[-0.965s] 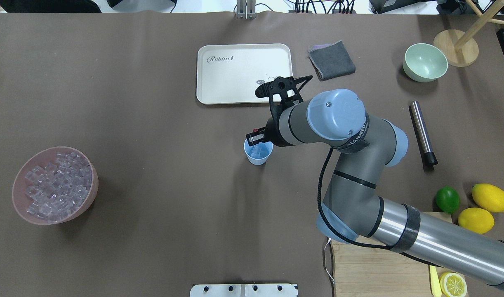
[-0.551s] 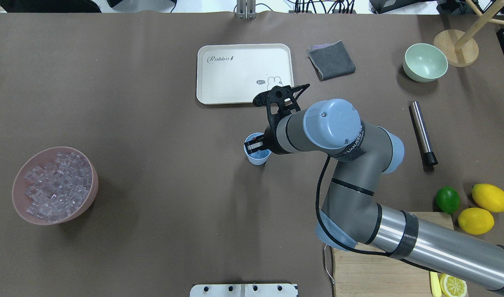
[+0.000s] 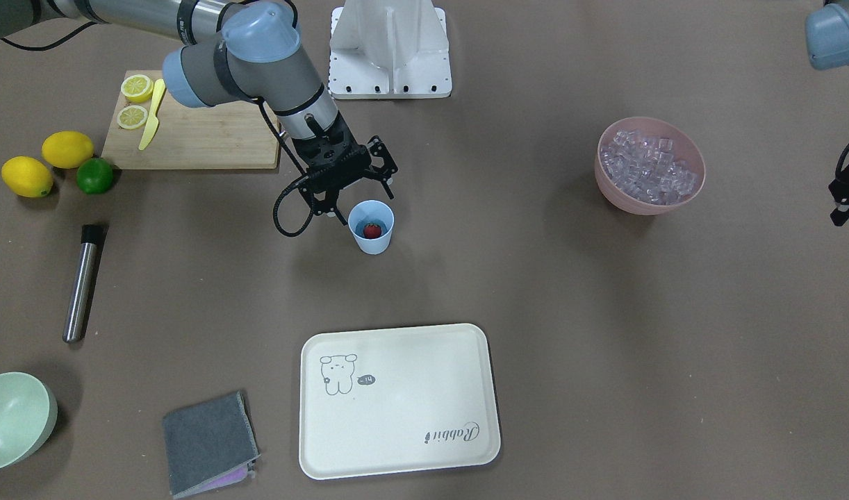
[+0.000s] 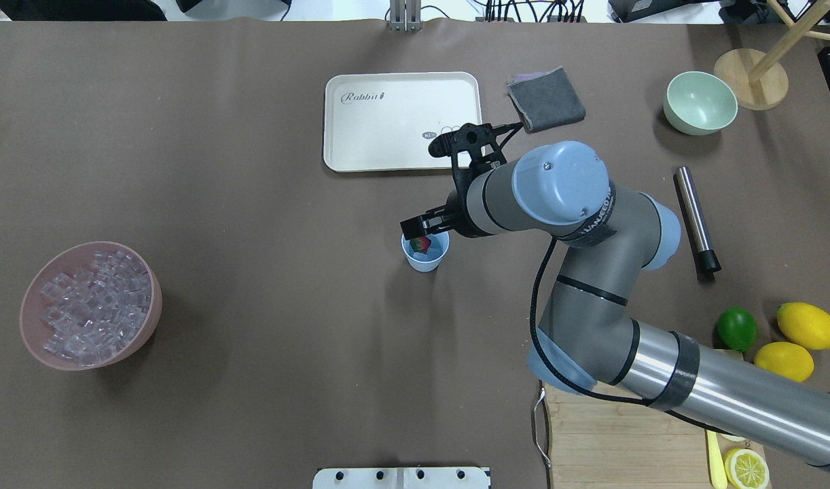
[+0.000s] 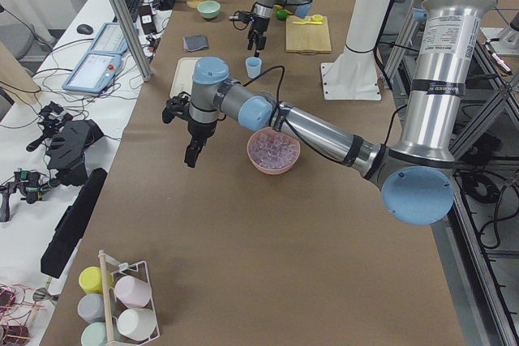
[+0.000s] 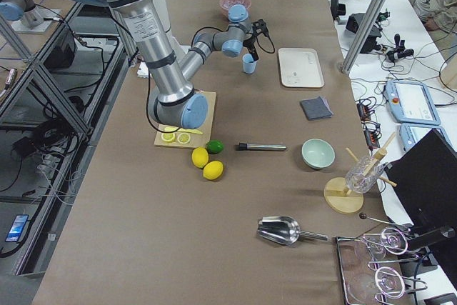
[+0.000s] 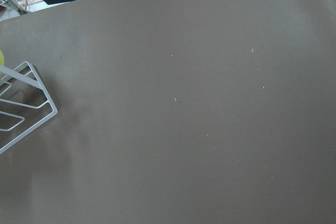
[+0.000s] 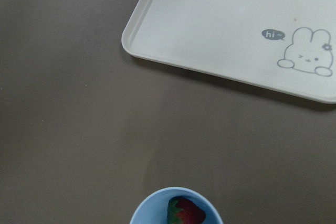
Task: Mash ice and strawberries in cup
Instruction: 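Move the right gripper over the black-handled steel muddler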
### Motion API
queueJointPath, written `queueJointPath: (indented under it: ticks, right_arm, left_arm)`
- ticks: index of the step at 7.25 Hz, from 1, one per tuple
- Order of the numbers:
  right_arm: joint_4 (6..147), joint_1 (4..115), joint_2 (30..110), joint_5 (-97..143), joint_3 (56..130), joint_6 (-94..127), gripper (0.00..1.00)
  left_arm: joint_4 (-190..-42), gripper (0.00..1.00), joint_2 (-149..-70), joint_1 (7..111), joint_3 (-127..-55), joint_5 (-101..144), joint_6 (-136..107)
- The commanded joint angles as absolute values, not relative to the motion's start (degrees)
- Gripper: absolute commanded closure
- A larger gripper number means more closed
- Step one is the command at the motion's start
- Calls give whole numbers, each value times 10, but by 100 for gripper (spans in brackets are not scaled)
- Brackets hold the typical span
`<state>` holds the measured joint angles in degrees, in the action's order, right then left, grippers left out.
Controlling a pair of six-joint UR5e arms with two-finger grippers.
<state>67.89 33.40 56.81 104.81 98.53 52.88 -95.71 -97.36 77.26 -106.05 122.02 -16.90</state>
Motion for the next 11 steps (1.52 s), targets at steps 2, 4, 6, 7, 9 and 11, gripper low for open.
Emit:
queueJointPath:
  ticks: [2,4,6,7,9,11]
  right_arm:
    - [885,491,572,1206,1025,503,0]
    - [902,559,635,1243,1023,475,0]
    - [899,601,727,1256,1022,404,0]
    - [899,607,752,1256,1019,405,0]
    - [848,620,779,1255,977,408,0]
    - [734,621,763,1255,864,410,1]
  left_arm:
    - [-957,2,-979,803,-1038,1221,-121]
    - [-956,2,-981,830,-1013,1221,-79]
    - [-919,2,-981,853,-1011,1265,-75]
    - [-892,2,-975,860,-1011,1288,-75]
    - [-894,2,-954,870,-1013,1288,-74]
    - [-895,2,-954,870,-1017,1284,-74]
